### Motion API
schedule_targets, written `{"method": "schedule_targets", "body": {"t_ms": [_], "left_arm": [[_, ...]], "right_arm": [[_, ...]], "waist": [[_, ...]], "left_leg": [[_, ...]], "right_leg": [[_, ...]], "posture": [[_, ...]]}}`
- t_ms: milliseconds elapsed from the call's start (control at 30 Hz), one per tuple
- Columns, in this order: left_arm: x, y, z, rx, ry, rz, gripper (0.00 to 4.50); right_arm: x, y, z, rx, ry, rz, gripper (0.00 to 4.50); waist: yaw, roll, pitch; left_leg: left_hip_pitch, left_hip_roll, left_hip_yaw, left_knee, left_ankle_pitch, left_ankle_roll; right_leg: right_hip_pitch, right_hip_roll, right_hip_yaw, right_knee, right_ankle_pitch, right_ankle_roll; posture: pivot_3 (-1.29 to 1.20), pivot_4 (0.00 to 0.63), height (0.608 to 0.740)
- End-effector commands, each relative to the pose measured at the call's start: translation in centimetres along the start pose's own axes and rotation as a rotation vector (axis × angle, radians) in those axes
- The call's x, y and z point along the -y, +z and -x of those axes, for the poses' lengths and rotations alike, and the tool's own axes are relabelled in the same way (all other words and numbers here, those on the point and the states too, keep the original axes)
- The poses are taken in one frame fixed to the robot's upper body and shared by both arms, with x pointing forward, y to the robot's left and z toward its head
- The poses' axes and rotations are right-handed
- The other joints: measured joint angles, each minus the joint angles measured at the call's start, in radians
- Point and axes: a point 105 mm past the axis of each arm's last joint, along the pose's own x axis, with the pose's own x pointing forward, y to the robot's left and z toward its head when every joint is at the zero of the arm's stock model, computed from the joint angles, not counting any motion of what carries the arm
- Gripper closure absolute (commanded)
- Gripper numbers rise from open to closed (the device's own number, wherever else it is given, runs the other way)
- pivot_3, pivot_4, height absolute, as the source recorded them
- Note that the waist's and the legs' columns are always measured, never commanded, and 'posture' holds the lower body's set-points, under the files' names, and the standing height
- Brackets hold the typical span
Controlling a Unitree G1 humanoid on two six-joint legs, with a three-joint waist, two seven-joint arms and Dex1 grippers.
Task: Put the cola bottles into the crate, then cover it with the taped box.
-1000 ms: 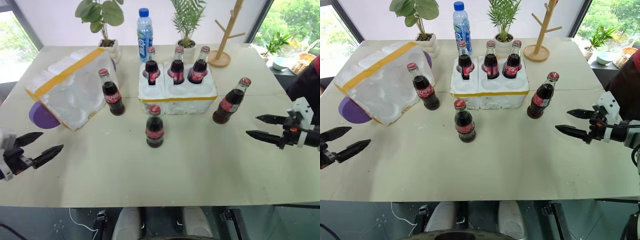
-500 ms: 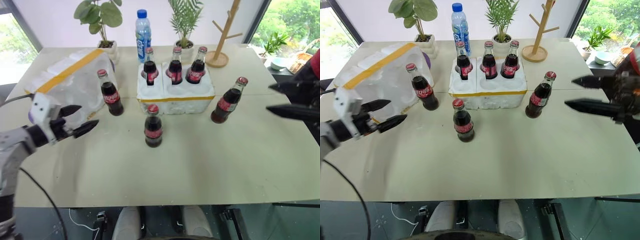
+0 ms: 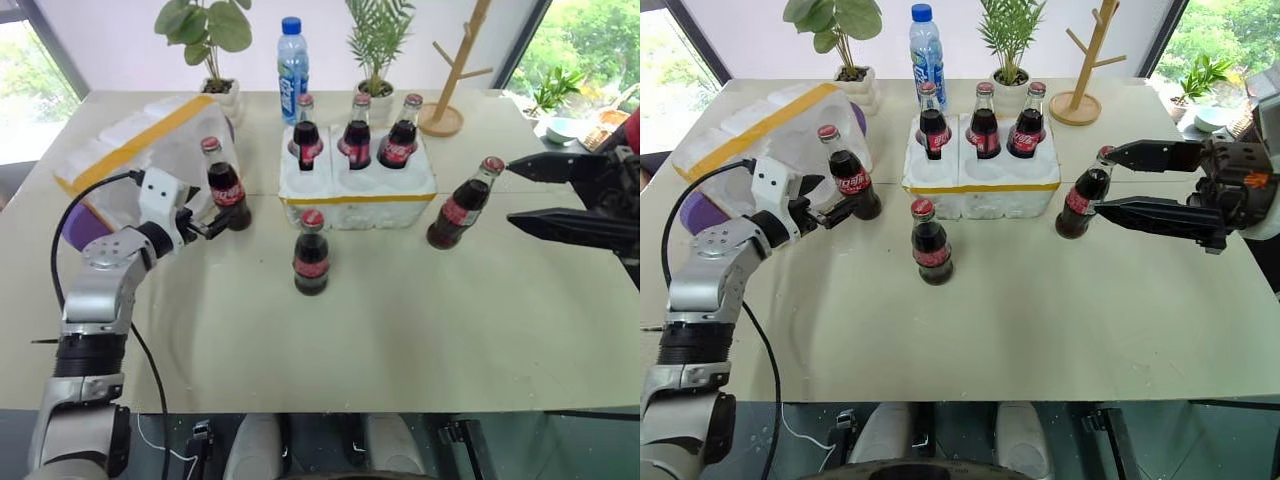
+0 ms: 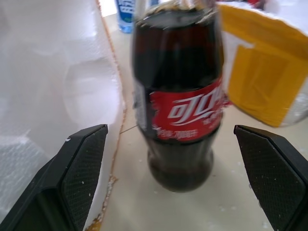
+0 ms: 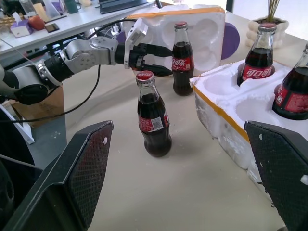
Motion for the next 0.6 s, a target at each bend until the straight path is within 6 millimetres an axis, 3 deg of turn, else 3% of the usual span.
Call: {"method": "schedule_targets", "body": {"t_ms": [33,400,500,533,600], "left_arm": [[-0.2,1.4,-1.2,0.055,-0.004,0.003,0.1],[0.3,1.3,-4.9,0.063,-0.071,-0.021,0.1],[0.4,1.4,-5.0,0.069,-0.081,-0.027,0.86],[0.3,1.5,-4.9,0.072,-0.085,-0.029,1.33],[0.4,1.8,-4.6,0.083,-0.106,-0.024,1.33]], "right_arm": [[-0.7,0.7,-0.3,0.017,0.019,0.059,0.0],[-0.1,-0.1,-1.5,0.003,0.015,0.086,0.0],[0.1,-0.2,-1.7,0.005,0.007,0.087,0.0],[0.1,-0.2,-1.7,0.006,0.007,0.088,0.0],[0.1,-0.2,-1.8,0.008,0.007,0.091,0.0]], "waist": [[0.004,0.0,0.0],[0.002,-0.001,0.0],[0.002,-0.001,0.0],[0.002,-0.001,0.0],[0.002,-0.001,0.0]], "left_leg": [[0.0,0.0,0.0,0.0,0.0,0.0],[0.0,-0.001,0.0,0.002,0.0,0.0],[0.0,-0.001,0.0,0.002,0.0,0.0],[0.0,-0.001,0.0,0.002,0.0,0.0],[0.0,-0.001,0.0,0.002,0.0,0.0]], "right_leg": [[0.0,0.0,0.0,0.0,0.0,0.0],[0.001,0.001,0.0,0.0,0.002,0.002],[0.001,0.0,0.0,0.0,0.002,0.002],[0.001,0.0,0.0,0.0,0.002,0.002],[0.001,0.0,0.0,0.0,0.002,0.002]], "posture": [[0.0,0.15,0.74],[0.0,0.15,0.74],[0.0,0.15,0.74],[0.0,0.15,0.74],[0.0,0.15,0.74]]}}
